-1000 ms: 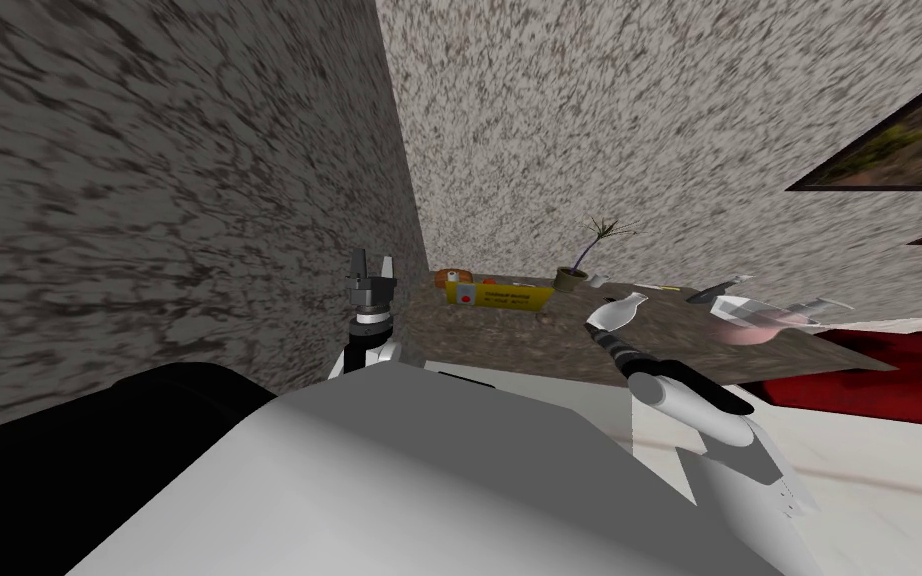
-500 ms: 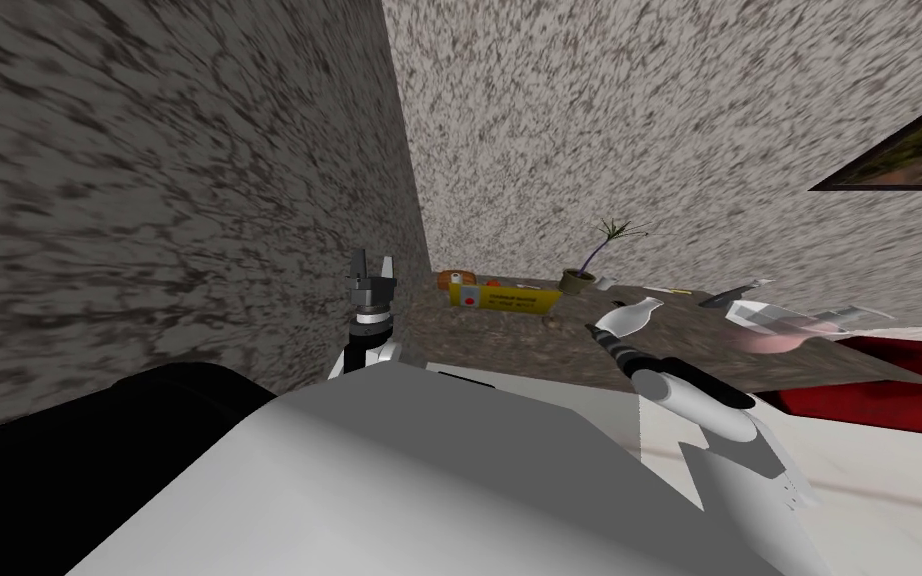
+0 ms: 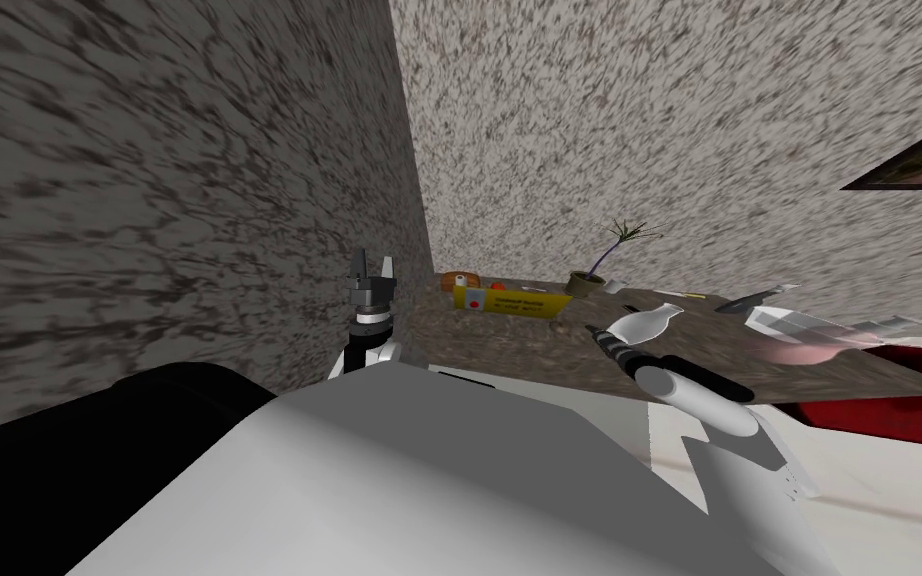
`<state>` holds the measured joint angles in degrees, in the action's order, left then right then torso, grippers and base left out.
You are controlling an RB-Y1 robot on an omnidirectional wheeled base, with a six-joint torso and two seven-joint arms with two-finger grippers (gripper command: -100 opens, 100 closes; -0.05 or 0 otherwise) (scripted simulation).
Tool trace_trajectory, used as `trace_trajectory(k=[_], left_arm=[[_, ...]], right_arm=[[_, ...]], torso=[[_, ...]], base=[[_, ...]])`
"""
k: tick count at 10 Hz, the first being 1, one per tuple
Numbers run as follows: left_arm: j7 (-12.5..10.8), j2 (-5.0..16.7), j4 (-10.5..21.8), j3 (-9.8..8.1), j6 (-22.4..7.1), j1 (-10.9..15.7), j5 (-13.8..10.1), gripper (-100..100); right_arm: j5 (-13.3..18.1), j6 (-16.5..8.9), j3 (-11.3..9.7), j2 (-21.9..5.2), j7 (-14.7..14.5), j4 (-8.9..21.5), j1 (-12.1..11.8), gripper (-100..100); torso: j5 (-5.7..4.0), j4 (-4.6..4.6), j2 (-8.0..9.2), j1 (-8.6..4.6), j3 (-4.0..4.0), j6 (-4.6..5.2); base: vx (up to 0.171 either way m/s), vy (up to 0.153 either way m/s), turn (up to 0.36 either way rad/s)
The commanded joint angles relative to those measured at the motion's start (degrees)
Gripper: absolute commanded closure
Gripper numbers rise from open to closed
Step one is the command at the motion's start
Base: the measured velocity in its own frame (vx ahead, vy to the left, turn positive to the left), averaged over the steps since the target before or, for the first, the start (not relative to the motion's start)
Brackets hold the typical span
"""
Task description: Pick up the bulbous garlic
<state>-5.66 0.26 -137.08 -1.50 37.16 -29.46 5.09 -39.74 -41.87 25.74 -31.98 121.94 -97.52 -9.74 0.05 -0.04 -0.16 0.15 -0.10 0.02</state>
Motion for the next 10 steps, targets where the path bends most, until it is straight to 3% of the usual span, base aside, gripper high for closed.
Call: trace_trajectory(k=[1,3,7,9,10], left_arm=[[0.0,0.0,0.0,0.00,0.0,0.0,0.0,0],[0.0,0.0,0.0,0.00,0.0,0.0,0.0,0],[0.0,0.0,0.0,0.00,0.0,0.0,0.0,0],[0.0,0.0,0.0,0.00,0.0,0.0,0.0,0],[0.0,0.0,0.0,0.00,0.0,0.0,0.0,0]], right_arm=[[-0.3,-0.8,-0.1,-0.2,1.9,0.7,0.5,-100],[-2.0,-3.3,-0.3,-1.2,5.5,3.1,1.7,-100],[-3.8,-5.9,-0.9,-2.2,10.6,6.0,2.9,-100],[-4.4,-7.2,-1.5,-2.3,12.3,7.6,3.0,-100],[-4.3,-6.4,-1.3,-2.1,11.4,7.1,2.8,-100]], torso=[[0.00,0.00,0.00,0.00,0.00,0.00],[0.00,0.00,0.02,-0.01,0.01,0.00],[0.00,0.00,0.01,0.00,0.00,0.00],[0.00,-0.02,-0.05,-0.03,-0.03,0.01],[-0.01,-0.02,-0.08,-0.02,-0.05,0.01]], base=[[0.044,0.038,0.016],[0.058,0.053,0.036],[0.051,0.048,0.025],[0.075,0.038,0.031],[0.036,0.020,0.004]])
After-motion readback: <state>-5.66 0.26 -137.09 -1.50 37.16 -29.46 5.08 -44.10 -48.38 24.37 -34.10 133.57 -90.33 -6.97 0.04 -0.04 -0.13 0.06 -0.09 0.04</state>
